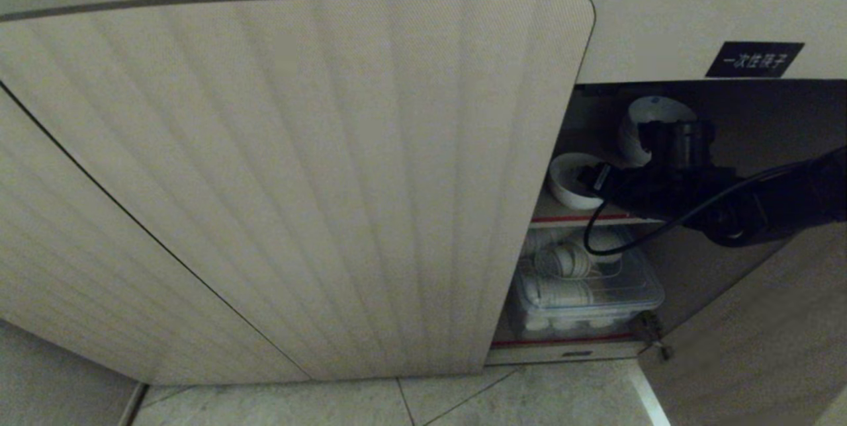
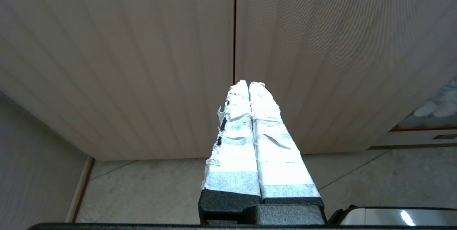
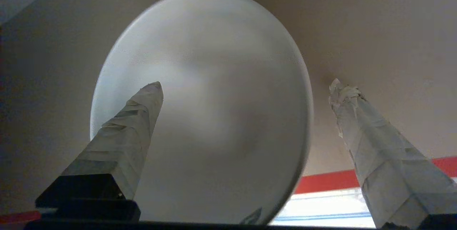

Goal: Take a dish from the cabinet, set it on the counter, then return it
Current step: Take the bowl from the cabinet

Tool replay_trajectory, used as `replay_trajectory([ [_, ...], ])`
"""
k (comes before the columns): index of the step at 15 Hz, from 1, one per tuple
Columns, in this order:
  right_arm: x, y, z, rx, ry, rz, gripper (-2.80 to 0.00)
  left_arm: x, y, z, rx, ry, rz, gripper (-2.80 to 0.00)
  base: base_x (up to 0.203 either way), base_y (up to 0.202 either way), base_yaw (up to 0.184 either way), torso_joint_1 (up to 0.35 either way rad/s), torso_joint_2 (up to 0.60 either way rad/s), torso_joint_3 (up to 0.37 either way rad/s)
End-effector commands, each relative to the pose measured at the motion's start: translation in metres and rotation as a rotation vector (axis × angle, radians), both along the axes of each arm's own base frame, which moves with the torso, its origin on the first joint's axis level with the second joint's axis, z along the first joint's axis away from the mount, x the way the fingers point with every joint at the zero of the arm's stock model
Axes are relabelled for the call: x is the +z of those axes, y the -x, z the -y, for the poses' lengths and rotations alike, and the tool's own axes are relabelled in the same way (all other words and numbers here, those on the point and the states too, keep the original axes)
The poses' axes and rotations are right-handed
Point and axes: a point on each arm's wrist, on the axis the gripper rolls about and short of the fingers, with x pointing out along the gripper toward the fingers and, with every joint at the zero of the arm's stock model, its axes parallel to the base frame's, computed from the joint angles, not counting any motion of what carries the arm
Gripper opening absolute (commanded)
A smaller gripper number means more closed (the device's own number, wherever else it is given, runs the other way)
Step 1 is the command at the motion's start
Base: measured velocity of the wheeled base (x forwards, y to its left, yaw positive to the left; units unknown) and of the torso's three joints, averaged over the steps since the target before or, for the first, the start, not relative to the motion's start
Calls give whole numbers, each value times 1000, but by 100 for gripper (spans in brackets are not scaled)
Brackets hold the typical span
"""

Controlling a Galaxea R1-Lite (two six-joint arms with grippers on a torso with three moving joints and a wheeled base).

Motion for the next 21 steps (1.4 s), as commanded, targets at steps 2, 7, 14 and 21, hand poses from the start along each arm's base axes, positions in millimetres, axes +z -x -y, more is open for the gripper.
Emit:
replay_trajectory([
  [2, 0, -1, 0, -1, -2, 1, 0, 0, 0, 0, -1, 0, 0, -280, 0, 0, 0, 0, 0, 0],
  [7, -1, -1, 0, -1, -2, 0, 0, 0, 0, 0, -1, 0, 0, -280, 0, 0, 0, 0, 0, 0],
  [14, 1, -1, -1, -2, -9, 8, -280, 0, 0, 0, 0, 0, 0, -280, 0, 0, 0, 0, 0, 0],
  [21, 1, -1, 0, -3, -9, 8, -280, 0, 0, 0, -1, 0, 0, -280, 0, 0, 0, 0, 0, 0],
])
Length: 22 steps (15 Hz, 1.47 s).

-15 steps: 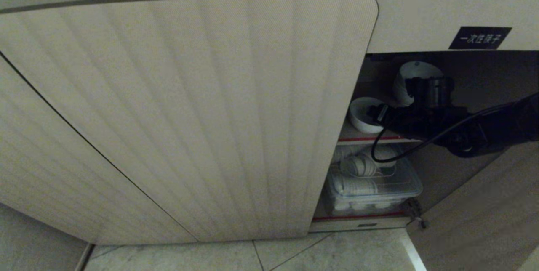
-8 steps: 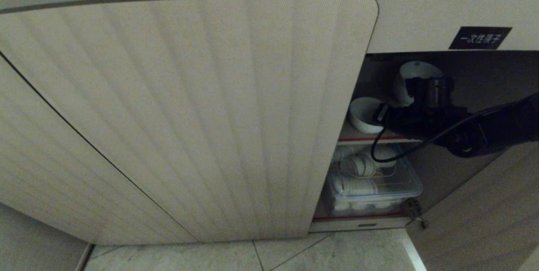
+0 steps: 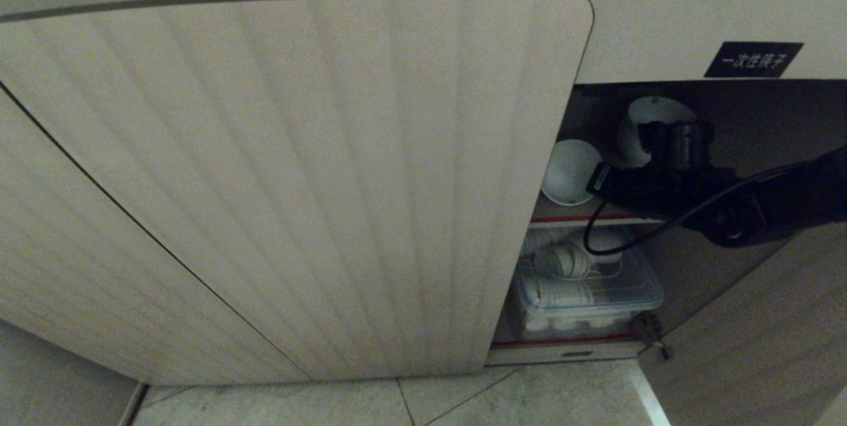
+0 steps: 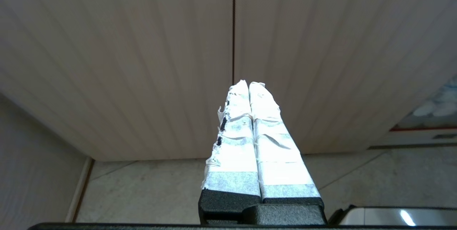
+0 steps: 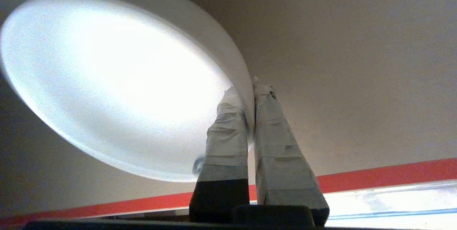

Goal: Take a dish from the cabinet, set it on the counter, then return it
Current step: Take the bowl from the cabinet

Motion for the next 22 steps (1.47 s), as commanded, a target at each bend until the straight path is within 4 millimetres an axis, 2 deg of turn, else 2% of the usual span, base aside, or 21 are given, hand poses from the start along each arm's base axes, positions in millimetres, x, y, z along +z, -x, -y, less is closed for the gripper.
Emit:
replay_trajectory([
  [1, 0, 0, 0, 0, -3, 3, -280, 0, 0, 0, -1, 1, 0, -280, 0, 0, 0, 0, 0, 0],
  [10, 11, 7, 0, 3, -12, 20, -280, 0, 0, 0, 0, 1, 0, -280, 0, 0, 0, 0, 0, 0],
  [22, 16, 36, 3, 2, -26, -61, -280, 0, 0, 0, -2, 1, 0, -280, 0, 0, 0, 0, 0, 0],
])
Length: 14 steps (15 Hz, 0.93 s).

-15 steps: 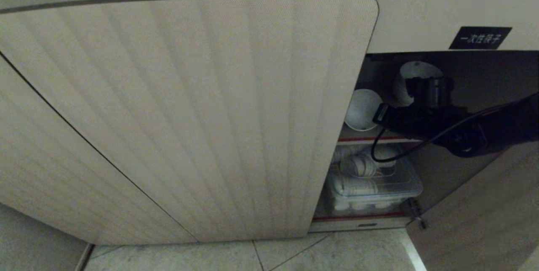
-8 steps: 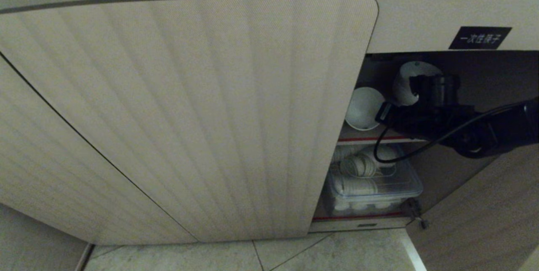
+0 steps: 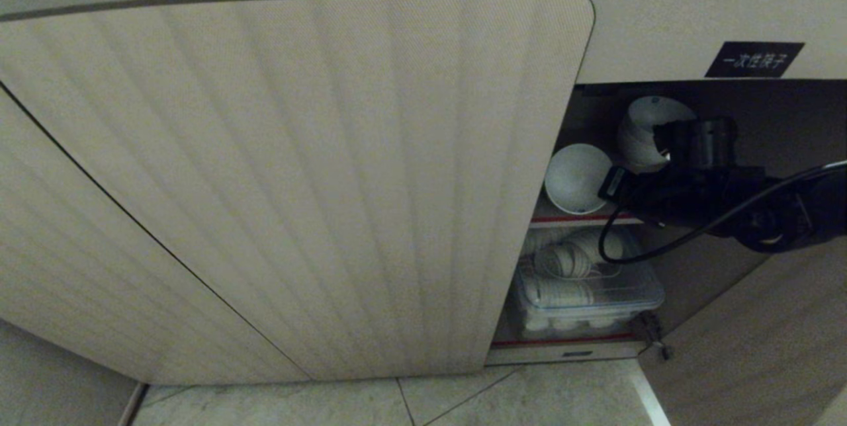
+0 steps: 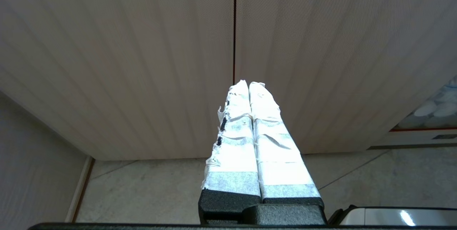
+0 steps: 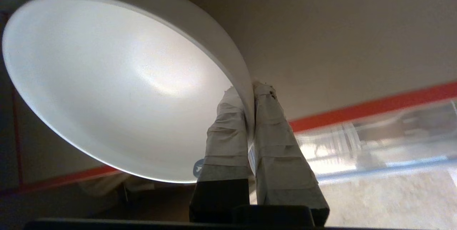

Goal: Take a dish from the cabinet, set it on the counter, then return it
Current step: Take the bowl from the cabinet, then place it on the table

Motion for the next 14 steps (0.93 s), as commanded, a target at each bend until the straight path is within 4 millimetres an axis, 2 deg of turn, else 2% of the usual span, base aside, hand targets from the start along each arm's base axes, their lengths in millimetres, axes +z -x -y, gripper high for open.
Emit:
replay_trajectory([
  [1, 4, 5, 1, 0, -5, 1, -280, 0, 0, 0, 1, 0, 0, -280, 0, 0, 0, 0, 0, 0],
  [14, 5, 25, -5, 28, 13, -89, -280, 0, 0, 0, 0, 0, 0, -280, 0, 0, 0, 0, 0, 0],
])
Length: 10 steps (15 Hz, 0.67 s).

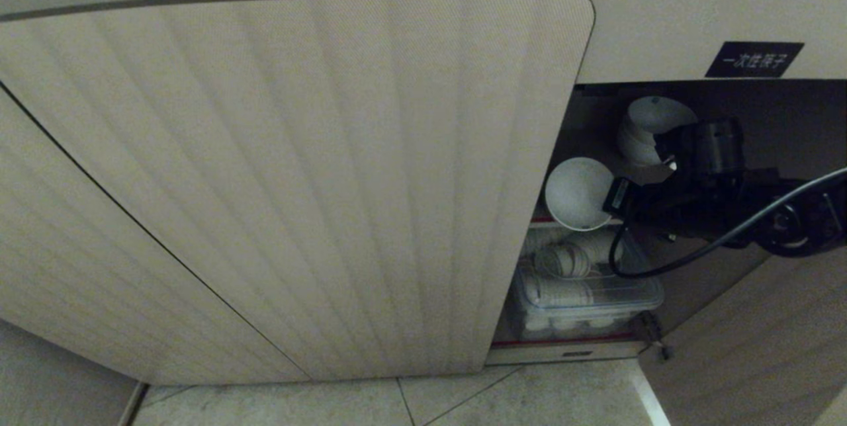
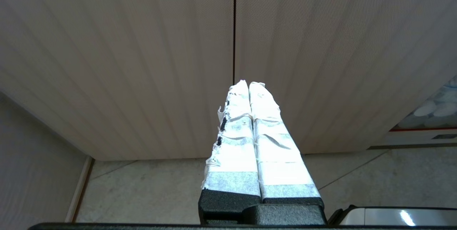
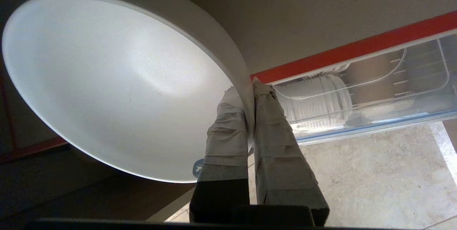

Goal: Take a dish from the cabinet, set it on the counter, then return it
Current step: Place it on the table

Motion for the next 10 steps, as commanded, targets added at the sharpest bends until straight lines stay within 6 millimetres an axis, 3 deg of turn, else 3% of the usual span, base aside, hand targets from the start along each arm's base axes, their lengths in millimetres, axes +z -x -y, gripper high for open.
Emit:
replay_trajectory([
  [1, 4, 3, -1, 4, -3, 3, -280, 0, 0, 0, 0, 1, 0, -280, 0, 0, 0, 0, 0, 0],
  [10, 8, 25, 4, 3, 5, -32, -280, 0, 0, 0, 0, 1, 0, -280, 0, 0, 0, 0, 0, 0],
])
